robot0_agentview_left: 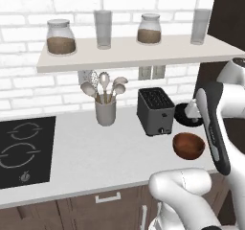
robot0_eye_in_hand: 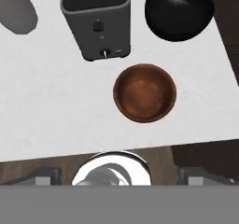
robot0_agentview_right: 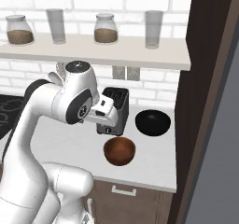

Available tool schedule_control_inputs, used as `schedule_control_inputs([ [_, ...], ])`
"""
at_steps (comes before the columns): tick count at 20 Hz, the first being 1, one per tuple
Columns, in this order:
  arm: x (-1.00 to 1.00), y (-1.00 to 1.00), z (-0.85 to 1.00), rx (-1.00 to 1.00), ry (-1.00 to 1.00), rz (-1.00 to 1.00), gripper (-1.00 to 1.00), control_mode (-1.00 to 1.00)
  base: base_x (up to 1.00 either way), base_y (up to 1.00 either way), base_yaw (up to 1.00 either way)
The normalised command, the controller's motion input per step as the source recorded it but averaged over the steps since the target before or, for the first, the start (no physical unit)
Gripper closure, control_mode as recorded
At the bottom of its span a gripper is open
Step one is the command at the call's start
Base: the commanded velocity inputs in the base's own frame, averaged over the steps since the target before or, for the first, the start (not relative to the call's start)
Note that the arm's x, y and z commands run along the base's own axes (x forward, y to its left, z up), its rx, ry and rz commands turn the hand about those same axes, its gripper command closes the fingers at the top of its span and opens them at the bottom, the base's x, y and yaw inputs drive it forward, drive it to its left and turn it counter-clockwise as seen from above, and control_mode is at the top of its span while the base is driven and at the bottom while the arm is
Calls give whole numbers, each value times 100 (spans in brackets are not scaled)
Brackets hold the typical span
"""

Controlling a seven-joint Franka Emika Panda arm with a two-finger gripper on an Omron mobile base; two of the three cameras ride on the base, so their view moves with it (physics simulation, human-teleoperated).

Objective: Pick up the bowls on the counter and stack them on top of one another in the open cabinet. Place the smaller bowl on top of the larger bowl.

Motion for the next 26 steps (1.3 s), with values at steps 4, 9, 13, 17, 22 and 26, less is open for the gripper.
schedule_control_inputs([
  [4, 0, -45, -52, 1, 2, -22, -100, -100, 0, 0, 0],
  [9, 0, -45, -50, 2, 3, -16, -100, -100, 0, 0, 0],
  [13, 0, -57, -46, 4, 4, -12, -100, -100, 0, 0, 0],
  [17, 0, -43, -46, 2, 1, -12, -100, -100, 0, 0, 0],
  [22, 7, -10, -43, 5, 0, -3, -100, -100, 0, 0, 0],
  [26, 20, 0, -34, 5, 0, 0, -100, -100, 0, 0, 0],
])
